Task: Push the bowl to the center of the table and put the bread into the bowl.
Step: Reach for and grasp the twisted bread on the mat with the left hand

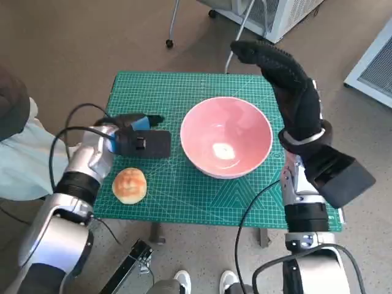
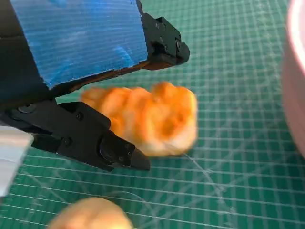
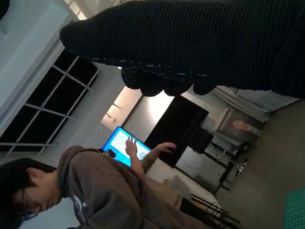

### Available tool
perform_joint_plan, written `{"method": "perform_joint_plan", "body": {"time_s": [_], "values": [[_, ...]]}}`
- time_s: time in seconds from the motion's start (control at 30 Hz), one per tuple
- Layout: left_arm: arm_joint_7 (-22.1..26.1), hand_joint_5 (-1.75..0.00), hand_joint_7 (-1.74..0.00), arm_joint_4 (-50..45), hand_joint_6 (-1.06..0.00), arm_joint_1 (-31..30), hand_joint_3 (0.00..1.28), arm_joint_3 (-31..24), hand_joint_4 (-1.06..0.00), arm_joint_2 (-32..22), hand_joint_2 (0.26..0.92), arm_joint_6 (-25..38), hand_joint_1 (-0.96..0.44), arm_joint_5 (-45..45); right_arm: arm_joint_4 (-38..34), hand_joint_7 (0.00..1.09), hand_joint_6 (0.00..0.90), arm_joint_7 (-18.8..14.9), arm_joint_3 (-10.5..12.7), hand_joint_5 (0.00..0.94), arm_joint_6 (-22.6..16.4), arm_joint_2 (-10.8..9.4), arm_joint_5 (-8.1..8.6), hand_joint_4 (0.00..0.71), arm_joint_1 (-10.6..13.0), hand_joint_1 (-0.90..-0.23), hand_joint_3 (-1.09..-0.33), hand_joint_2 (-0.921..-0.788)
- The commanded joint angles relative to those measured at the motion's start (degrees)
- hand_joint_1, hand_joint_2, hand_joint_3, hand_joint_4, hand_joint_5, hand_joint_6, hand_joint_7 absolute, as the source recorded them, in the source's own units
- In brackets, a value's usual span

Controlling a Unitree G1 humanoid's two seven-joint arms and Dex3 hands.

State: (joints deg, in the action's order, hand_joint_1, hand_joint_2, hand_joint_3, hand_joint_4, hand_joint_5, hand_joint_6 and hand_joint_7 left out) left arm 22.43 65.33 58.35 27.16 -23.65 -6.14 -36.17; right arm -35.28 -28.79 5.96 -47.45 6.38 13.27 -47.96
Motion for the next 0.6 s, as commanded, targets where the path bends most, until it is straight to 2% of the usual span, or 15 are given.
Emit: {"method": "perform_joint_plan", "body": {"time_s": [0.03,0.1,0.13,0.17,0.2,0.23,0.33,0.6], "values": [[-2.8,-0.08,-0.17,3.1,-0.50,1.3,0.02,1.1,-0.41,0.7,0.853,-2.2,-0.15,-0.9,1.1,0.78,-0.001,0.6,-0.2,0.017,1.2,0.4,-0.29,0.263,2.2,-0.677,-0.830,-0.921],[-3.4,-0.13,-0.23,3.8,-0.57,1.3,0.02,1.5,-0.55,0.6,0.878,-3.1,-0.14,-1.1,1.5,0.78,-0.001,0.6,-0.2,0.017,1.6,0.5,-0.21,0.263,2.3,-0.678,-0.830,-0.921],[-3.5,-0.17,-0.46,4.1,-0.57,1.4,0.05,1.6,-0.59,0.6,0.886,-3.4,-0.18,-1.2,1.6,0.78,-0.001,0.6,-0.2,0.017,1.7,0.6,-0.18,0.263,2.4,-0.678,-0.829,-0.921],[-3.5,-0.30,-0.79,4.4,-0.55,1.4,0.11,1.8,-0.62,0.4,0.899,-4.0,-0.24,-1.2,1.8,0.78,-0.001,0.6,-0.2,0.017,2.0,0.7,-0.10,0.263,2.5,-0.678,-0.828,-0.921],[-3.5,-0.64,-0.98,4.6,-0.55,1.5,0.13,1.9,-0.60,0.2,0.907,-4.4,-0.16,-1.2,2.0,0.78,-0.001,0.6,-0.2,0.017,2.2,0.8,-0.04,0.262,2.6,-0.676,-0.825,-0.921],[-3.4,-0.86,-1.10,4.8,-0.54,1.5,0.14,2.0,-0.58,0.0,0.912,-4.9,-0.10,-1.2,2.1,0.78,-0.001,0.6,-0.1,0.017,2.3,0.9,0.02,0.262,2.7,-0.676,-0.823,-0.921],[-3.0,-1.09,-1.21,5.2,-0.59,1.7,0.13,1.9,-0.58,-0.7,0.918,-5.9,-0.03,-0.9,2.6,0.78,-0.001,0.7,0.0,0.017,2.8,1.0,0.04,0.262,2.9,-0.675,-0.818,-0.921],[-0.7,-1.15,-1.19,5.2,-0.65,3.3,0.07,-0.2,-0.65,-2.7,0.920,-5.9,0.00,1.3,3.2,0.79,-0.001,1.0,0.1,0.018,3.7,1.1,-0.08,0.261,3.2,-0.682,-0.803,-0.921]]}}
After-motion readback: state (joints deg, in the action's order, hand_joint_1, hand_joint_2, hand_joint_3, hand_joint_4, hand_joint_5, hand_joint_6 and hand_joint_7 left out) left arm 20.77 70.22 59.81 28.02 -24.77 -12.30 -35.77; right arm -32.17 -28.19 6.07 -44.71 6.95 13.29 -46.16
